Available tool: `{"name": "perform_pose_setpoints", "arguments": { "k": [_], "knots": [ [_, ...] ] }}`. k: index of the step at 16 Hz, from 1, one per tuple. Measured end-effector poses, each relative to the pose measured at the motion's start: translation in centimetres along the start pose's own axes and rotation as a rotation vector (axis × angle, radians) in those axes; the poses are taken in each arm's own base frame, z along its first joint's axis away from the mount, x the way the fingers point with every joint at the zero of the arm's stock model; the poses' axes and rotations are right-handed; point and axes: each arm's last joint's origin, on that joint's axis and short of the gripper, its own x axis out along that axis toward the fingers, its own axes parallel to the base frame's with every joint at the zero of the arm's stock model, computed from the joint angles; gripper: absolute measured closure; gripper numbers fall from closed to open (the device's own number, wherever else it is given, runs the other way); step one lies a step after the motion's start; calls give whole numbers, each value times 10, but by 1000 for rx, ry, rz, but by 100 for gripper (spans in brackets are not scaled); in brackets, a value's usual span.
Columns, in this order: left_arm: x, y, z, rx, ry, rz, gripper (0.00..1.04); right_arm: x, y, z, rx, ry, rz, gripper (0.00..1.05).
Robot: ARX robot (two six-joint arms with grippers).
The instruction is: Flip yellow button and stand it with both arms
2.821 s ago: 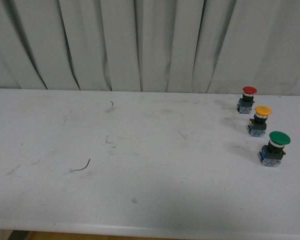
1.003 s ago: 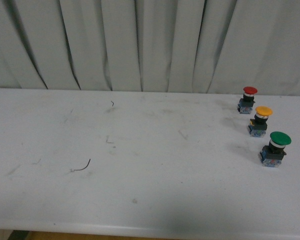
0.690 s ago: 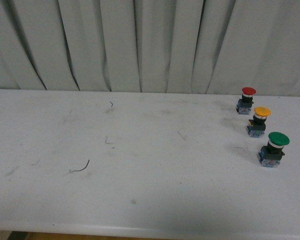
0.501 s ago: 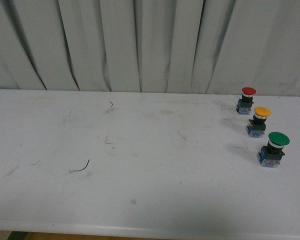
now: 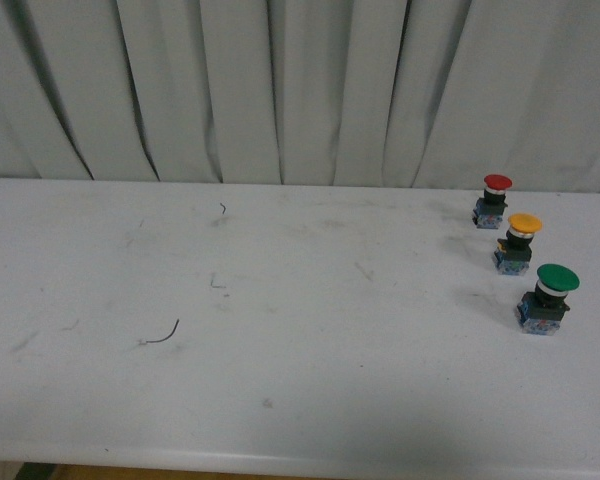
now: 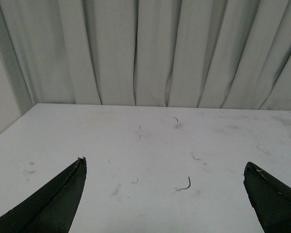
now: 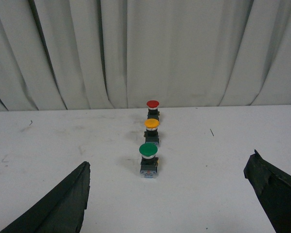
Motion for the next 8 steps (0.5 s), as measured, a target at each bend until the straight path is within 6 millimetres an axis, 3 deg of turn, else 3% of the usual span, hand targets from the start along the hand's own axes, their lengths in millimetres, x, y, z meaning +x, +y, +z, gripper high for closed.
{"name": "perform_pose_setpoints", "arguments": {
  "k": [8],
  "knots": [
    [0, 0, 0, 0, 0, 0, 7, 0, 0, 0, 0, 0, 0, 6]
  ]
}}
